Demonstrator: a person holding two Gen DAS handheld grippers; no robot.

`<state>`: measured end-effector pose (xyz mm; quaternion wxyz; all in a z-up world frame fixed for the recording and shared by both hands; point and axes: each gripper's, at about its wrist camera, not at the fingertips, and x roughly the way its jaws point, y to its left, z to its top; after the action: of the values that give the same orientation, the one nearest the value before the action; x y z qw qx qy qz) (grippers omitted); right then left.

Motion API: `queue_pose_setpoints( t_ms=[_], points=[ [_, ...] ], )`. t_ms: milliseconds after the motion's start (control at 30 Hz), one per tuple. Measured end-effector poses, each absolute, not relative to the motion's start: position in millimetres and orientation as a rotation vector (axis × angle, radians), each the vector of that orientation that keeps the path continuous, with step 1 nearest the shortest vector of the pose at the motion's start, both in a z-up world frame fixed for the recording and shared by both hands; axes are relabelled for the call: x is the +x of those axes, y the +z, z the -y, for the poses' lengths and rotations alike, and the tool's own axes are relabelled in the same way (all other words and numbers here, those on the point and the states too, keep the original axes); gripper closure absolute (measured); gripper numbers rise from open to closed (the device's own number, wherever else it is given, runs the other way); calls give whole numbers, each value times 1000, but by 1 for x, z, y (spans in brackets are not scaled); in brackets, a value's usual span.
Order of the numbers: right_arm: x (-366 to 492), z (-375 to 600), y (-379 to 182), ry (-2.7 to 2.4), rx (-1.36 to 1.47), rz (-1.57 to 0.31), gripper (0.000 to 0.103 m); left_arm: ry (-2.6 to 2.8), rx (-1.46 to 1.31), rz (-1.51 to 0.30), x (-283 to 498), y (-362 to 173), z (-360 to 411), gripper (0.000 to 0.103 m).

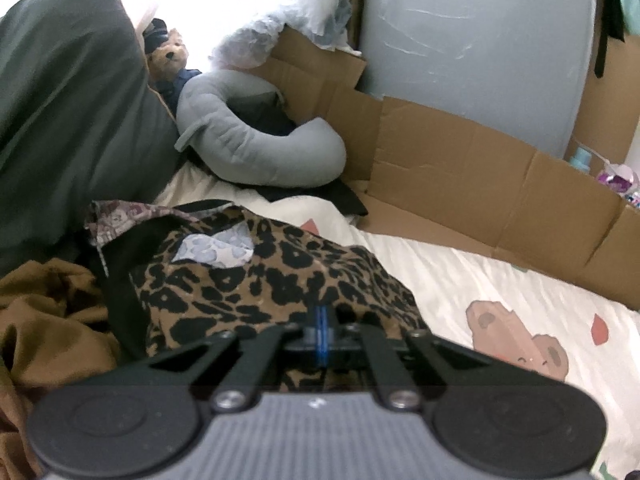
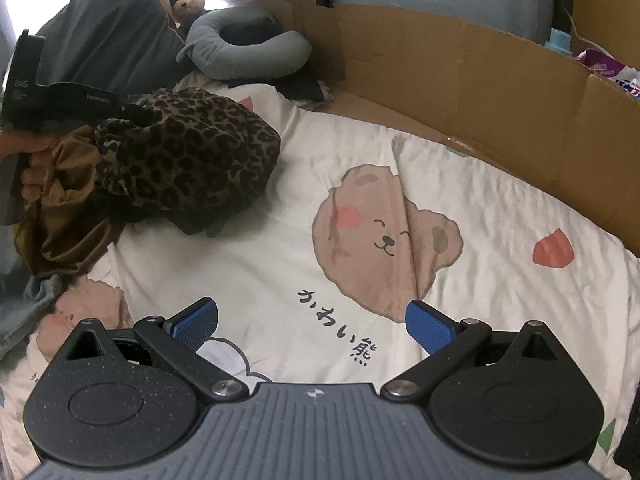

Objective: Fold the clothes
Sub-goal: 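Close the left tool on the leopard-print garment's edge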

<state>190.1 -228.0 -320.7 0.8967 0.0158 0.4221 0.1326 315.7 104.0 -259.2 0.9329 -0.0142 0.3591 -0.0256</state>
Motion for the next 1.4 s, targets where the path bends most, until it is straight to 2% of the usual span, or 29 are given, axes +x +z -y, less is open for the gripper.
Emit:
queue_pose_setpoints(
  t_ms=[100,133,167,200,233,333,367,400,467,700,933,967,1000,1033,1067,1100,1133,1167,1233,1300,1400],
  points=[
    [188,225,-320,281,18,-863,0,-48,-1,-735,322,-260,-102,94],
    [188,224,-319,285,15,-860,0,-46,9,-735,324,-261,-101,89],
    [187,223,-319,293,16,-858,0,-42,22,-739,327,-262,-99,67],
    [186,223,-319,300,21,-860,0,-34,39,-750,332,-266,-98,41],
    [186,223,-319,307,28,-863,0,-31,52,-757,336,-269,-97,35],
    [185,228,-321,328,82,-866,0,-49,71,-758,344,-277,-95,40],
    [184,231,-321,331,107,-863,0,-52,67,-765,346,-280,-95,54],
    [184,234,-321,334,130,-861,0,-54,60,-774,348,-282,-95,76],
    [185,238,-320,337,169,-859,0,-55,53,-791,348,-285,-94,102],
    [192,244,-319,351,216,-870,1,-89,-8,-755,324,-275,-80,103],
    [193,241,-322,368,219,-885,1,-97,83,-723,310,-263,-65,102],
    [192,241,-323,369,223,-888,1,-95,97,-726,311,-263,-64,94],
    [192,240,-324,370,223,-890,1,-96,102,-733,313,-264,-62,73],
    [192,240,-324,370,220,-891,1,-97,108,-734,313,-265,-61,60],
    [192,240,-325,371,217,-893,1,-99,117,-724,312,-267,-58,38],
    [192,240,-326,370,216,-895,1,-101,123,-718,312,-269,-56,28],
    [192,240,-326,369,217,-898,1,-102,125,-721,313,-272,-56,27],
    [192,240,-327,368,218,-901,1,-103,128,-724,313,-276,-55,27],
    [193,241,-328,366,220,-906,1,-105,133,-730,315,-283,-53,40],
    [193,241,-328,364,222,-912,1,-82,122,-748,317,-289,-56,85],
    [194,241,-330,361,225,-921,1,-81,109,-750,313,-290,-61,96]
  ],
)
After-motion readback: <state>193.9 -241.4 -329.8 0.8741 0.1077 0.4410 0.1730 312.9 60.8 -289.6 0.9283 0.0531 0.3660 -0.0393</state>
